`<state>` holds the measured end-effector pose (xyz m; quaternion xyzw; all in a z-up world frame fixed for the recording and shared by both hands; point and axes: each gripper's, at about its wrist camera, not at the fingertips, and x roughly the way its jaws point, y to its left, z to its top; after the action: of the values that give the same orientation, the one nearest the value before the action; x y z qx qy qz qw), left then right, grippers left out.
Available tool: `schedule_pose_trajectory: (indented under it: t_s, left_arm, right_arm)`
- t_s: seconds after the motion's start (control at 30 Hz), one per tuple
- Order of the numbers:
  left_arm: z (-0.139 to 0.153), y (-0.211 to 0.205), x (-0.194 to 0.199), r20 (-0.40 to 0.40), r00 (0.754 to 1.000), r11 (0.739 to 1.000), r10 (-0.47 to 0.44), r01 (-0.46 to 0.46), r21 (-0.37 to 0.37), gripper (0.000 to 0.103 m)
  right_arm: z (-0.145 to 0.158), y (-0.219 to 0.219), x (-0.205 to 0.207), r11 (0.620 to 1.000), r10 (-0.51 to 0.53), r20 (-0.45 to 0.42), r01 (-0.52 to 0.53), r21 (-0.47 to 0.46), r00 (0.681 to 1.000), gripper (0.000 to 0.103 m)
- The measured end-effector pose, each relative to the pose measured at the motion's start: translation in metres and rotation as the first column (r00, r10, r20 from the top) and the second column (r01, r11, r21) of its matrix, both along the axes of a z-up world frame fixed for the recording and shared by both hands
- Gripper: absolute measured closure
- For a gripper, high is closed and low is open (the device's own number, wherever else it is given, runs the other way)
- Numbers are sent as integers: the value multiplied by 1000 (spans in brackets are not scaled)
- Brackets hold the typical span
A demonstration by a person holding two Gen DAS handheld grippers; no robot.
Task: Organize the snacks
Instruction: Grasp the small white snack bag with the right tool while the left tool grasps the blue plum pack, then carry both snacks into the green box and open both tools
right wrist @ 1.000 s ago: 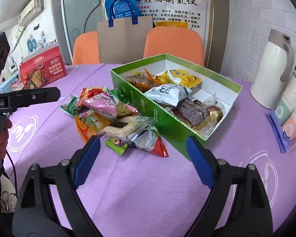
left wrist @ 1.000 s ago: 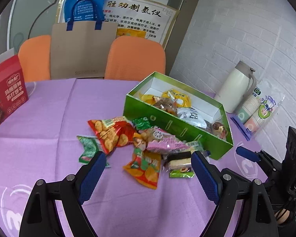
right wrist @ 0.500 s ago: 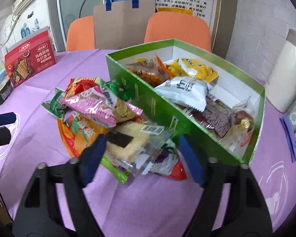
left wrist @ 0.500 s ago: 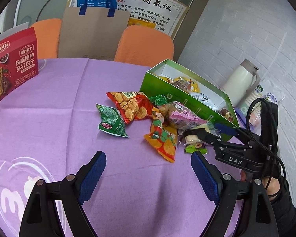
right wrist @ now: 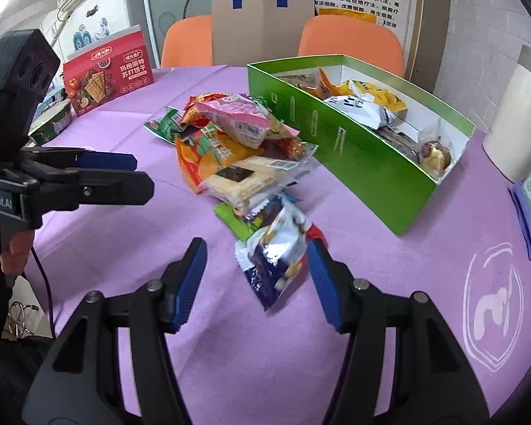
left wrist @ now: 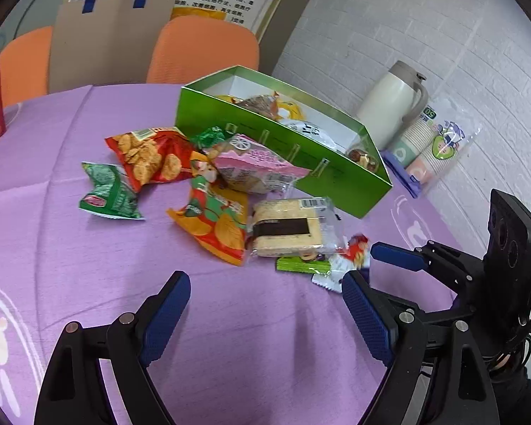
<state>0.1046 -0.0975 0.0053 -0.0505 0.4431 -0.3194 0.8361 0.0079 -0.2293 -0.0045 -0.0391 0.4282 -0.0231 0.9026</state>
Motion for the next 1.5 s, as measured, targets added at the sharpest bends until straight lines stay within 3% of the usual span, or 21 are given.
schedule_pose_trajectory:
  t_s: [0.33, 0.47, 0.53, 0.57, 0.9, 1.0, 1.03, 1.17, 1.2, 1.23, 1.33, 1.5]
  left_arm:
    - [0, -53, 1, 5, 989, 988, -150, 150, 40, 16]
    - [-6, -43, 0, -34, 990, 990, -138, 138, 8, 26]
    - [-10, -41, 4, -52, 991, 992, -127, 128, 4, 35]
    - [-12, -42, 7, -59, 991, 992, -123, 123, 9, 36]
    - [-25, -85, 30, -38, 992, 990, -118, 120, 70, 37]
    - [-27, -91, 30, -29, 991, 986, -128, 130, 105, 57]
    - [-28, -91, 29, -31, 991, 985, -134, 137, 109, 58]
    - [-29, -87, 26, -35, 990, 985, -137, 139, 99, 58]
    - [-29, -87, 26, -33, 990, 985, -136, 139, 99, 59]
    - [-29, -86, 25, -31, 990, 984, -139, 141, 106, 69]
    - [-27, -86, 20, -30, 988, 982, -152, 155, 105, 72]
    - [-4, -78, 6, -12, 982, 981, -189, 189, 34, 72]
  right_arm:
    - [-4, -19, -7, 998, -49, -5, 49, 40, 999, 43]
    - [-13, -20, 5, 998, -37, -22, 38, 50, 999, 43]
    - [-18, -22, 8, 997, -35, -38, 38, 64, 999, 60]
    - [-19, -23, 8, 997, -38, -46, 42, 70, 998, 61]
    - [-11, -54, -26, 986, -137, -43, 141, 90, 990, 62]
    - [-11, -59, -30, 980, -152, -36, 155, 122, 988, 61]
    - [-11, -60, -30, 980, -152, -35, 155, 127, 988, 61]
    - [-11, -60, -29, 980, -156, -29, 158, 122, 987, 60]
    - [-12, -60, -29, 979, -158, -27, 160, 124, 987, 60]
    - [-13, -60, -28, 979, -159, -26, 161, 126, 987, 60]
    - [-11, -60, -29, 978, -163, -23, 165, 131, 986, 64]
    - [7, -54, -35, 982, -144, 16, 140, 126, 989, 64]
